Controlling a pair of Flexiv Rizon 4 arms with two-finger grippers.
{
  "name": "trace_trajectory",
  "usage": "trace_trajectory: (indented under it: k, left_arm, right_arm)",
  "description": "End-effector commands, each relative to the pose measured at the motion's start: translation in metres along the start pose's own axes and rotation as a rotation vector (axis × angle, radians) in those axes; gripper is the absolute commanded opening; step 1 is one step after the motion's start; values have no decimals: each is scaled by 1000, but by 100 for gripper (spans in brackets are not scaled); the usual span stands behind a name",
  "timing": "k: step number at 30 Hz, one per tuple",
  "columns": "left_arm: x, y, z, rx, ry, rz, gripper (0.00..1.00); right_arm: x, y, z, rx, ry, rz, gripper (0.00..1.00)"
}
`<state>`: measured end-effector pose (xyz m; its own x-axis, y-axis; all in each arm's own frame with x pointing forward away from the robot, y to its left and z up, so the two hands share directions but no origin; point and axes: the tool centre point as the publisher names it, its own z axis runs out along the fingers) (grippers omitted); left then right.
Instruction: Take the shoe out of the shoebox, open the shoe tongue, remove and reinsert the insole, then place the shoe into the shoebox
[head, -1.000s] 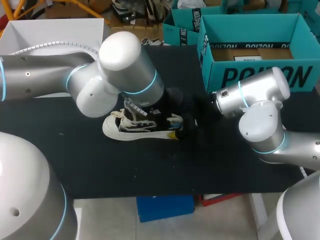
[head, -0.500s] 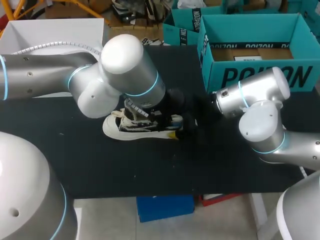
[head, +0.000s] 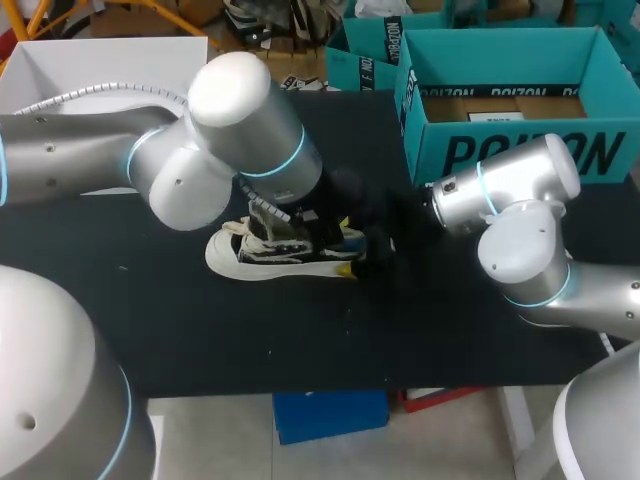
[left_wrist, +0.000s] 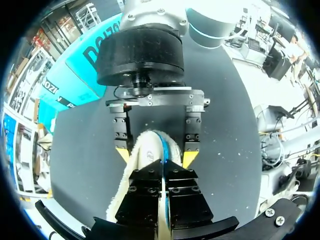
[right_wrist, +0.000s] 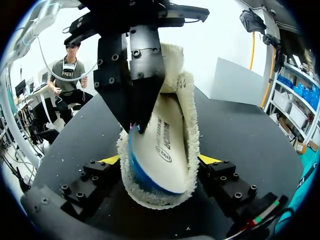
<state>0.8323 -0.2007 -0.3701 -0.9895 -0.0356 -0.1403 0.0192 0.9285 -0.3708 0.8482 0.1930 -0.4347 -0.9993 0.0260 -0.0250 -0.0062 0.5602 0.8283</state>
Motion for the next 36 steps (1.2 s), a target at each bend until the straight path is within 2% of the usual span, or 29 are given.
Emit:
trace_trajectory:
  k: [1,11,22,27,36]
  left_arm:
    - [-2,10,-24,70,58,12,0]
    - [9,-11,-76,227,126,60,0]
    - [15,-53,-136,451,204,84,0]
    - [16,-71,-169,573,245,78,0]
    - [20,-92,-235,734,249,88,0]
  right_arm:
    - [-1,-3,0,2,-1,1,0]
    - [-1,-3,0,2,-1,1,0]
    - [-1,-3,0,2,-1,1,0]
    - [-1,-3,0,2,-1,1,0]
    - [-1,-3,0,2,-1,1,0]
